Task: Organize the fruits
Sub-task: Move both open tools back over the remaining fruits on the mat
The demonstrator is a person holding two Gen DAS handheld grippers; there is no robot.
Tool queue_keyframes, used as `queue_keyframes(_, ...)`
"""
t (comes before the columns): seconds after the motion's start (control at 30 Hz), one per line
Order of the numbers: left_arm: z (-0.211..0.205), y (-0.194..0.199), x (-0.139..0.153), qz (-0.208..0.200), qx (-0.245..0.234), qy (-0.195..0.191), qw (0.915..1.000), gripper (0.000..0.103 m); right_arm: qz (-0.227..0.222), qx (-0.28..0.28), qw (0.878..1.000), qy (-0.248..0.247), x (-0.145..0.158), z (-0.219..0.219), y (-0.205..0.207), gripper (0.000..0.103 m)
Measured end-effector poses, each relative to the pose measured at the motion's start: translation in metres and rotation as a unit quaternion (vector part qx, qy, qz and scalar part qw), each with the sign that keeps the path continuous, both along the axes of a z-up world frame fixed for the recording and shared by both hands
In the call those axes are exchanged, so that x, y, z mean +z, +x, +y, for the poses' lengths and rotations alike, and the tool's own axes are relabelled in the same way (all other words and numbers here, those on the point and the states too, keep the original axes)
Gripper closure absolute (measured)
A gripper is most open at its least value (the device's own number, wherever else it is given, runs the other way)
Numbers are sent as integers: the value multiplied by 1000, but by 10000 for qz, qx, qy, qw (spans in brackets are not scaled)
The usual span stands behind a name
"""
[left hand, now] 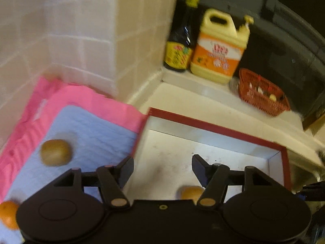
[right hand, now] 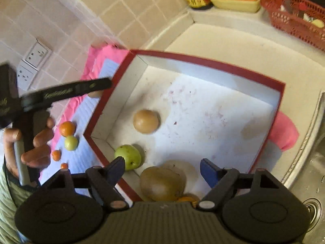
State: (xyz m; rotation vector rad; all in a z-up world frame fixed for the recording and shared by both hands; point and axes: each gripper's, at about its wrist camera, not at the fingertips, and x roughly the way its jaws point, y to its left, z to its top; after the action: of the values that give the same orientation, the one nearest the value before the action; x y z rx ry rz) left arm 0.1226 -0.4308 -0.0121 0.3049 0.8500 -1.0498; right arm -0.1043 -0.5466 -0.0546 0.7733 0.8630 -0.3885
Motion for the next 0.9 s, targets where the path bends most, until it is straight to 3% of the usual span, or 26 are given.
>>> queue_keyframes(0.27, 118, 11, 28, -236, 796, -437, 9956, 25, -447, 83, 9983, -373, 47, 22, -12, 18)
queue_keyframes(0.47, 219, 10, 43, -340, 1717, -696, 9821, 25, -477, 411, 9968, -498, 61, 44, 12, 17)
queue_keyframes(0.57, 272, 8, 52, -438, 2271, -726, 9702, 25, -449, 690, 9950, -572, 63, 58, 31, 17)
queue_keyframes(0.9, 428, -5, 79, -923, 3811, -820, 9162, 25, -525, 1779, 9753, -1203, 88, 128, 125, 17)
